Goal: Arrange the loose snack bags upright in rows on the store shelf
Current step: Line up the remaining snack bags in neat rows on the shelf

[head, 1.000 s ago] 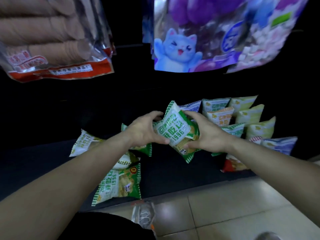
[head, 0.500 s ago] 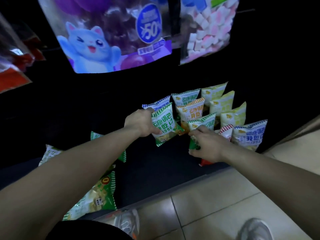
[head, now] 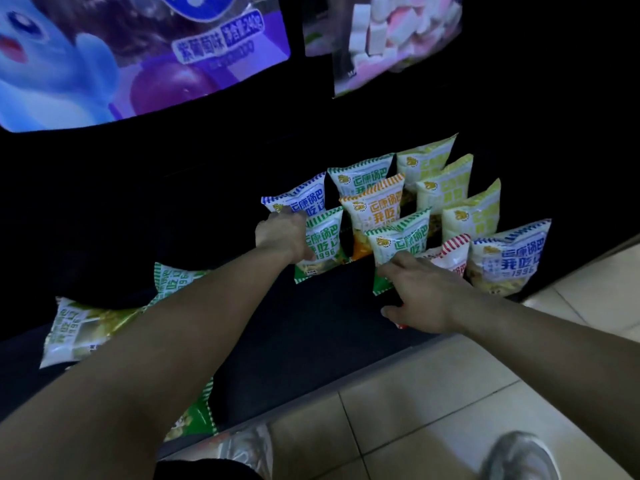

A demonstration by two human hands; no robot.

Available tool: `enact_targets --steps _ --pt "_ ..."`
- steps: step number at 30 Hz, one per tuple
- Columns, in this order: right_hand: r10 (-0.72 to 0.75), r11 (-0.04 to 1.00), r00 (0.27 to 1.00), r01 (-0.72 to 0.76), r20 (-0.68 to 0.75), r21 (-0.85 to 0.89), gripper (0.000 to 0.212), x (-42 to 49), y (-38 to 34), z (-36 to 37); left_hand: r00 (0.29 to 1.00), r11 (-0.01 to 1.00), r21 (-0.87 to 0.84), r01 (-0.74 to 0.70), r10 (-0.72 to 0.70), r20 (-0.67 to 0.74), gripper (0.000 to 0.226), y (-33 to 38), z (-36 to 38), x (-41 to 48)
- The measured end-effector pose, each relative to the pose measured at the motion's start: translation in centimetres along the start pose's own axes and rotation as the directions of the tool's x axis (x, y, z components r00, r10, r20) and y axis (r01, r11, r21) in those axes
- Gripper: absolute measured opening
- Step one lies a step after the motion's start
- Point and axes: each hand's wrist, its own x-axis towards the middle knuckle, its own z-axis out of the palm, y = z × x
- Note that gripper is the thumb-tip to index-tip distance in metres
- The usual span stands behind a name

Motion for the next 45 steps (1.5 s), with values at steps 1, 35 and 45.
enact_targets --steps 1,35,45 --pt "-0.002 1.0 1.0 0.002 -0.005 0.0 0.073 0.1 0.0 -0.1 1.0 1.0 0.007 0.001 -0.001 -0.01 0.089 0.0 0.0 0.0" --pt "-0.253 0.967 0.967 0.253 0.036 -0.009 0.082 10.2 -37.1 9.8 0.877 0.706 -0.574 0.415 -0.479 0.044 0.066 -33.0 1.7 -26.2" --pt "-0.28 0.931 0.952 0.3 -0.125 0.205 0.07 11.2 -33.1 5.5 0.892 0.685 -0.641 0.347 -0.451 0.001 0.064 -32.6 1.6 -25.1"
